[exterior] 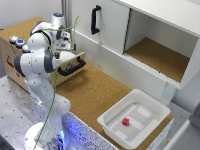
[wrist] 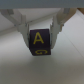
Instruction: Rotate the purple block towards the left
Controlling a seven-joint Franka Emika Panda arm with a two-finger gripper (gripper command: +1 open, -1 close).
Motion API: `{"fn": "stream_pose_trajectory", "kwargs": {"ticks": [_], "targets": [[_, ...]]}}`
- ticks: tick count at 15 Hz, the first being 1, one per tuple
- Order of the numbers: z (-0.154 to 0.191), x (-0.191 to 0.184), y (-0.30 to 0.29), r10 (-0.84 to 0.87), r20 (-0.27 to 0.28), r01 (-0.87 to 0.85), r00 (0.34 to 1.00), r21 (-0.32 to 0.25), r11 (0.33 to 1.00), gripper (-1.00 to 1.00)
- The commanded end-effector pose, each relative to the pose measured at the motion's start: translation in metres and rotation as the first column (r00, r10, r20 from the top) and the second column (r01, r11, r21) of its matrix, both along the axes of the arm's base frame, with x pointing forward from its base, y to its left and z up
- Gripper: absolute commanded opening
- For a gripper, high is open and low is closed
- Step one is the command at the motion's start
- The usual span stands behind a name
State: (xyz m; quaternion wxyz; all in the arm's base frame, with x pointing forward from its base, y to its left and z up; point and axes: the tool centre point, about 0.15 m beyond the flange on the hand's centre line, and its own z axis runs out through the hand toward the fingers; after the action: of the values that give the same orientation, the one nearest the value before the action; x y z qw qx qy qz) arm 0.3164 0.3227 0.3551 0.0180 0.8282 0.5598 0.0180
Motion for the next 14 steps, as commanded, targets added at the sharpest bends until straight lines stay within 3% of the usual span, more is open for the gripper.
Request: {"fn": "stream_pose_trajectory", "kwargs": {"ticks": [1,4,6,7,9,11,14], "targets": [[-0.018,0.021,0.000,0.349,-0.097,-0.360,0.932,-0.145,0.922,-1.00],[-0.023,0.050,-0.005,0.401,-0.163,-0.420,0.902,-0.111,0.901,-1.00],[-0.017,0.069,-0.008,0.375,-0.176,-0.389,0.910,-0.048,0.920,-1.00],[-0.007,0.072,-0.011,0.369,-0.169,-0.375,0.914,-0.001,0.927,1.00],[0.020,0.066,-0.018,0.399,-0.161,-0.399,0.903,0.036,0.916,1.00],[0.051,0.048,-0.026,0.445,-0.137,-0.445,0.885,0.030,0.895,1.00],[0.077,0.028,-0.028,0.458,-0.182,-0.462,0.870,0.019,0.886,1.00]]}}
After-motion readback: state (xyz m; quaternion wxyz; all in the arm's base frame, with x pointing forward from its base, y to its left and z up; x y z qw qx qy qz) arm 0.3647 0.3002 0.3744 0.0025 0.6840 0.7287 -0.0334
